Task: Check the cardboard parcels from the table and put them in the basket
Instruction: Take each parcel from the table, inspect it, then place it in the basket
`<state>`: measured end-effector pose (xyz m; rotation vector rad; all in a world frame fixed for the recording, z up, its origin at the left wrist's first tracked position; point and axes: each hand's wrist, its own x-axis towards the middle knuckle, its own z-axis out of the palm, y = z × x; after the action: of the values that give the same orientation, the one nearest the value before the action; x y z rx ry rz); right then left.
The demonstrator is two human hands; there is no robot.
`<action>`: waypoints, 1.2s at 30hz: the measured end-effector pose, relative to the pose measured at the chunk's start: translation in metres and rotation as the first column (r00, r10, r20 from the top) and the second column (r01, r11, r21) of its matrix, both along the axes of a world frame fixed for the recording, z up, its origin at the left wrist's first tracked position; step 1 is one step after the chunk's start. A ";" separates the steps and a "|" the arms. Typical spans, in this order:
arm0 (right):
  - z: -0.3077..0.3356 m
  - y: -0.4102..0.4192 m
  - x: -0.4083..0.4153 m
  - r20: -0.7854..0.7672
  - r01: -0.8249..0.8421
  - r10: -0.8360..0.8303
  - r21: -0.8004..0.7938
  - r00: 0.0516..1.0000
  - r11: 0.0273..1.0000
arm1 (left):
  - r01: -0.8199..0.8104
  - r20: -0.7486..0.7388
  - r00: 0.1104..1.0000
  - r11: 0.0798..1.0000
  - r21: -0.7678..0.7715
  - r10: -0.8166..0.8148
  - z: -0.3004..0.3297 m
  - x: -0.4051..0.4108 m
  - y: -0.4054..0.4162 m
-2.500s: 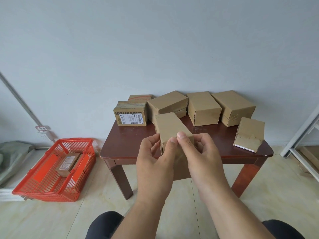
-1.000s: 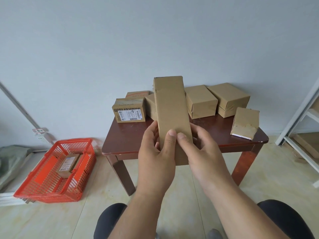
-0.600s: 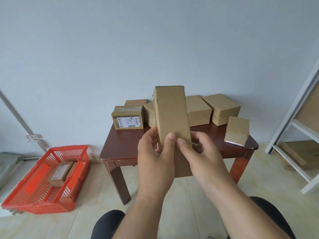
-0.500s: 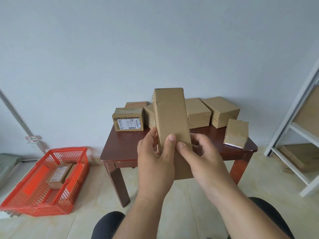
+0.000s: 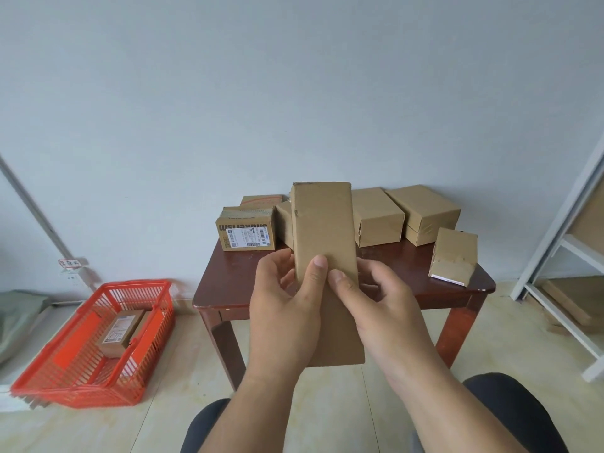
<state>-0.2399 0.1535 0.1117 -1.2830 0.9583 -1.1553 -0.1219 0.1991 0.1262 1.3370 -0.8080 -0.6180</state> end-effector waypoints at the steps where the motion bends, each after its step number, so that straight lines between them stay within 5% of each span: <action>1: -0.002 -0.002 -0.001 -0.007 0.007 -0.007 -0.002 1.000 1.000 | 0.009 -0.012 1.000 1.000 0.005 -0.009 0.000 -0.002 -0.002; 5: -0.001 -0.015 -0.006 -0.030 0.034 -0.033 0.013 0.999 0.999 | 0.064 0.019 0.998 0.997 0.048 -0.065 0.000 -0.013 -0.005; 17: -0.011 -0.024 -0.017 -0.091 -0.002 0.002 0.002 0.996 1.000 | -0.100 0.129 0.988 0.989 0.108 0.086 -0.002 -0.018 -0.022; 36: -0.028 -0.056 -0.021 -0.202 -0.035 0.039 0.019 0.979 0.999 | -0.043 0.027 0.999 0.982 0.181 0.038 -0.026 -0.015 -0.046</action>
<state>-0.2614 0.0971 0.0841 -1.4199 1.0852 -0.9997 -0.1368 0.1533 0.1000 1.5260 -0.7548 -0.6574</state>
